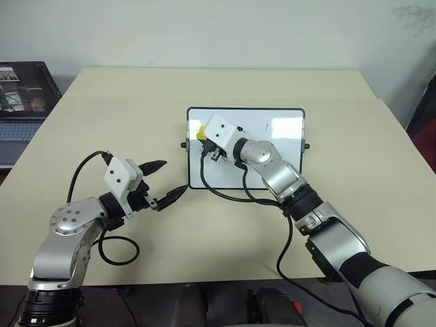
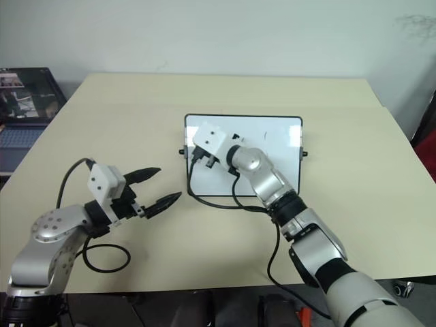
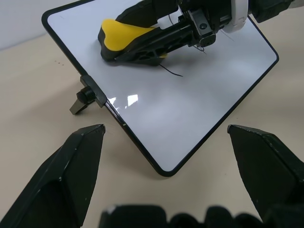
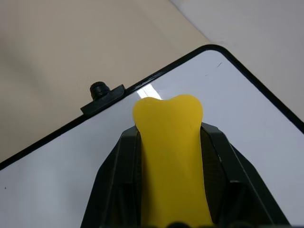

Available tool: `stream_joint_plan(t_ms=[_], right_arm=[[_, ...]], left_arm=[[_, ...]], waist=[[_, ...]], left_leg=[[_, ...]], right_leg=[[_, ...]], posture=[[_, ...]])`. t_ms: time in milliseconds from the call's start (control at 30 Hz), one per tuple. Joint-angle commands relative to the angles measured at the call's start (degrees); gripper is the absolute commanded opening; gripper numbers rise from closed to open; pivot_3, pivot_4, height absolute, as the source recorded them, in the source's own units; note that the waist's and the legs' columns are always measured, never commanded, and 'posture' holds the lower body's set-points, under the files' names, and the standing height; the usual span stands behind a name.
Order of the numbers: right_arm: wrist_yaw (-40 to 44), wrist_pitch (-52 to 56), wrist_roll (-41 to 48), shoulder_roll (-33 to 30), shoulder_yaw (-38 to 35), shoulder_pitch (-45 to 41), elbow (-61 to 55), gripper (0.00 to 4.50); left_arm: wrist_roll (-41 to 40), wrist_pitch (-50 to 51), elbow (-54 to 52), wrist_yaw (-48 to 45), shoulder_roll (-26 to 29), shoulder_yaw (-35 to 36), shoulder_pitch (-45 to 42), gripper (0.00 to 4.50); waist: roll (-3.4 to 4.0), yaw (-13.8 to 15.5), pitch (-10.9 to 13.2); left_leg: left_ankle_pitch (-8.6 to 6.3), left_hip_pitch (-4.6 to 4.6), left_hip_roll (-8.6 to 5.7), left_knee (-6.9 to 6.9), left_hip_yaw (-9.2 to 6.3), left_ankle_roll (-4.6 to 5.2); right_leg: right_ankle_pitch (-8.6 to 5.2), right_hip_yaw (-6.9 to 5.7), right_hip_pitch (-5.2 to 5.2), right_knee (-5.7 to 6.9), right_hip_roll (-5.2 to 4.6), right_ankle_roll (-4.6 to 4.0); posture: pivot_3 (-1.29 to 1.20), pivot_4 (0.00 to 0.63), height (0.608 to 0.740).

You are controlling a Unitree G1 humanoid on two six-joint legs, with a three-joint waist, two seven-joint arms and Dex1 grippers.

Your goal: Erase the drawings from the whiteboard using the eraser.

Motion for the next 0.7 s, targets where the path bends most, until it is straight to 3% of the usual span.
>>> stream_joint_plan(t_ms=[33, 333, 600, 700], right_arm=[[0.70, 2.70, -0.48, -1.67, -1.59, 4.31, 2.54, 1.29], [2.34, 4.49, -1.37, -3.40, -1.46, 13.79, -0.68, 1.29], [6.64, 12.89, 3.98, -0.06, -4.27, 8.65, -19.69, 1.29], [5.89, 15.21, 5.89, 2.14, -6.44, 4.45, -23.25, 1.29]], left_arm=[[-0.21, -0.53, -2.42, -0.06, 0.62, 0.56, -0.29, 4.50], [-0.13, -0.55, -1.73, -0.28, 0.37, 0.01, -0.95, 4.50], [0.06, -0.84, -0.41, -0.08, 0.06, -0.04, -2.10, 4.50], [-0.14, -0.78, -0.34, -0.20, -0.04, -0.02, -2.16, 4.50]], waist=[[-0.05, 0.01, -0.03], [-0.30, 0.03, -0.31], [-0.32, -0.01, 0.06], [-0.30, -0.02, 0.07]], left_leg=[[0.00, 0.08, 0.00, 0.00, -0.01, 0.00], [0.00, 1.92, 0.05, -0.11, -0.06, 0.04], [0.18, 1.58, 0.12, -0.11, -0.02, 0.29], [0.18, 0.48, 0.10, -0.15, 0.00, 0.26]], right_leg=[[0.00, -0.02, 0.09, 0.00, 0.00, 0.00], [-0.13, -0.01, 1.54, -0.10, -0.15, -0.01], [0.05, 0.08, 1.15, -0.10, -0.30, 0.02], [0.13, 0.08, 0.34, 0.06, -0.24, -0.05]], posture=[[0.00, 0.150, 0.740], [0.00, 0.150, 0.740], [0.00, 0.150, 0.740], [0.00, 0.150, 0.740]])
